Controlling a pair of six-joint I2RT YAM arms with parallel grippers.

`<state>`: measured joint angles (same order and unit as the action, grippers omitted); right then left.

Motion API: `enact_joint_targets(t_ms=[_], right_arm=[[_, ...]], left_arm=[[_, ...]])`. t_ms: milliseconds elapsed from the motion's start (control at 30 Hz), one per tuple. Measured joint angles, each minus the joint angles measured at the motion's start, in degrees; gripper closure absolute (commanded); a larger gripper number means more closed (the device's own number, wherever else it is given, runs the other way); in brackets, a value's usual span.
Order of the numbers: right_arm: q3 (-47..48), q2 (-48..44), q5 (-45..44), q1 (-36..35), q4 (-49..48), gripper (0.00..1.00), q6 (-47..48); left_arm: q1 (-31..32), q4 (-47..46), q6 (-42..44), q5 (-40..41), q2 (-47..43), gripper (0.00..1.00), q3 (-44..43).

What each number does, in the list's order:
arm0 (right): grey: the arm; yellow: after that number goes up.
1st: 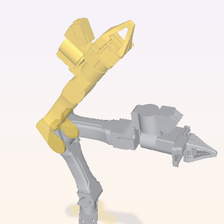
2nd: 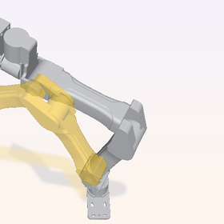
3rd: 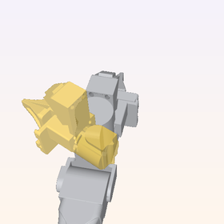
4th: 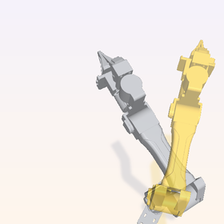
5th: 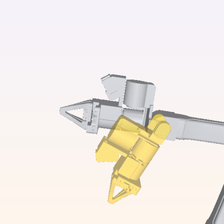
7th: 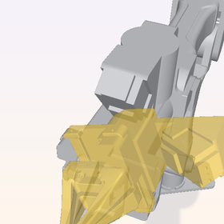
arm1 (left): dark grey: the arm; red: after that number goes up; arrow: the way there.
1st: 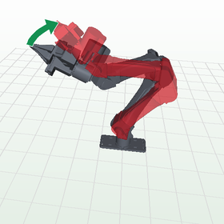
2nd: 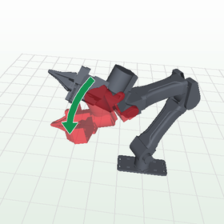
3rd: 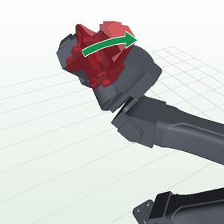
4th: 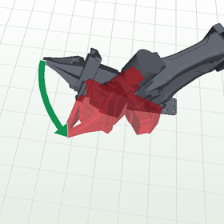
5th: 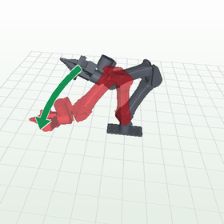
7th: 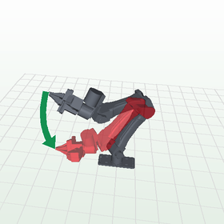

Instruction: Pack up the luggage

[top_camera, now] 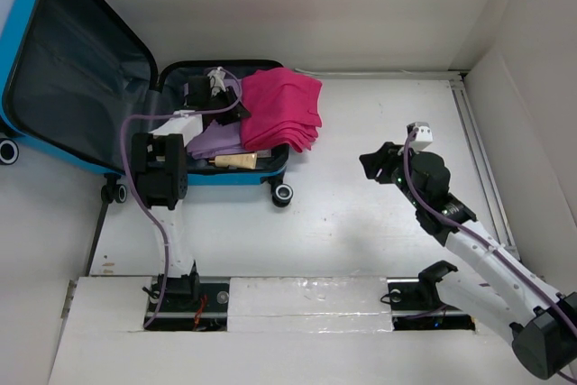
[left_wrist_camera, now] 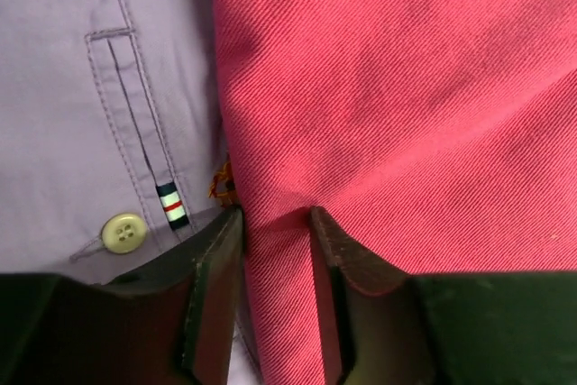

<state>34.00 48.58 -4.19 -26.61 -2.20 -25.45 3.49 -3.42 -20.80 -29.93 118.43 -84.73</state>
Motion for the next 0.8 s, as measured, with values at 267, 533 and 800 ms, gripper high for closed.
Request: enact_joint_targets(t_ms=[267,533,800], right_arm=[[0.0,0.2,0.2,0.0,0.0,0.48,0.0],[0.0,0.2,0.2,0.0,0.0,0.48,0.0],[0.0,-0.7,0.5,0.0,0.0,0.48,0.0]], left_arm=[[0.0,-1.8,-0.9,-0.8,-0.2,1.0,1.0],[-0.4,0.3,-1.5,2.2,-7.8,1.0,1.9],[-1.3,4.4,-1.5,6.6,-18.8,1.0,1.3]])
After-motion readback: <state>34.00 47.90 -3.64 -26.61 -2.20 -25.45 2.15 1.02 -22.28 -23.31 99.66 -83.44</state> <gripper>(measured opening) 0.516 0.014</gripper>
